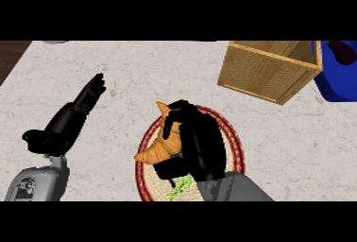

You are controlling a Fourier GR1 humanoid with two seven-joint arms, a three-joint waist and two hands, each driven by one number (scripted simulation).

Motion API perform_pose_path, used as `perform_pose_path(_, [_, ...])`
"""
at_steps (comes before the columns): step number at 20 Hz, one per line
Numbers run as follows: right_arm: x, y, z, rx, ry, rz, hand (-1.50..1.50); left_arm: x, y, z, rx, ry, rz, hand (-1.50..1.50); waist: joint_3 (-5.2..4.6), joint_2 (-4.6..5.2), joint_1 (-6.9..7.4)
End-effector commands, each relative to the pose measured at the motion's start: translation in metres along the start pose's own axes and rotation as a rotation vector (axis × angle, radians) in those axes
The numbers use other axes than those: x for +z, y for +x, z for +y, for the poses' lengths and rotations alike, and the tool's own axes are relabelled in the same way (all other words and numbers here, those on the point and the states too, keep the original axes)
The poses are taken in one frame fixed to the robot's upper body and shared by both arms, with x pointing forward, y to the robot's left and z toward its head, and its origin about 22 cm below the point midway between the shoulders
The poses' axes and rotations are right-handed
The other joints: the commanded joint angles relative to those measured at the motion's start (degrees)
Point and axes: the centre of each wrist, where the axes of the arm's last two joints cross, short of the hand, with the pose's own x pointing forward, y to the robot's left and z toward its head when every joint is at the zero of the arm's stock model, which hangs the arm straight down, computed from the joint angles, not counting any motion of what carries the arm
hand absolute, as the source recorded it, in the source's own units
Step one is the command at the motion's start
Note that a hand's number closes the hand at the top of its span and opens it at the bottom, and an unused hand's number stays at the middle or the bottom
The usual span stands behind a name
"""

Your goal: Pick the croissant from the placemat and place it in the basket

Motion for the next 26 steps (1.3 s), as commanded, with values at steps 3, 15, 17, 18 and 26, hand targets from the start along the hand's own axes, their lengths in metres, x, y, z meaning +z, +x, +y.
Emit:
perform_pose_path(3, [0.023,0.063,-0.026,-0.194,-0.163,-0.060,1.50,-0.008,0.005,0.003,-0.020,0.023,0.008,0.00,-0.06,-0.24,-1.46])
perform_pose_path(15, [-0.036,0.116,-0.081,-0.066,-0.337,0.088,1.50,-0.003,0.011,0.005,0.007,0.017,0.004,0.00,-0.09,-0.03,-1.27])
perform_pose_path(17, [-0.040,0.108,-0.102,-0.067,-0.362,0.108,1.50,0.012,-0.009,0.017,-0.017,0.034,0.024,0.00,-0.07,-0.07,-2.03])
perform_pose_path(18, [-0.050,0.107,-0.100,-0.070,-0.373,0.113,1.50,0.015,-0.013,0.009,-0.004,0.015,0.018,0.00,-0.07,0.00,-1.74])
perform_pose_path(26, [-0.128,0.097,-0.139,-0.084,-0.532,0.188,1.50,0.003,0.007,-0.007,0.007,0.006,0.000,0.00,-0.04,0.26,-0.93])
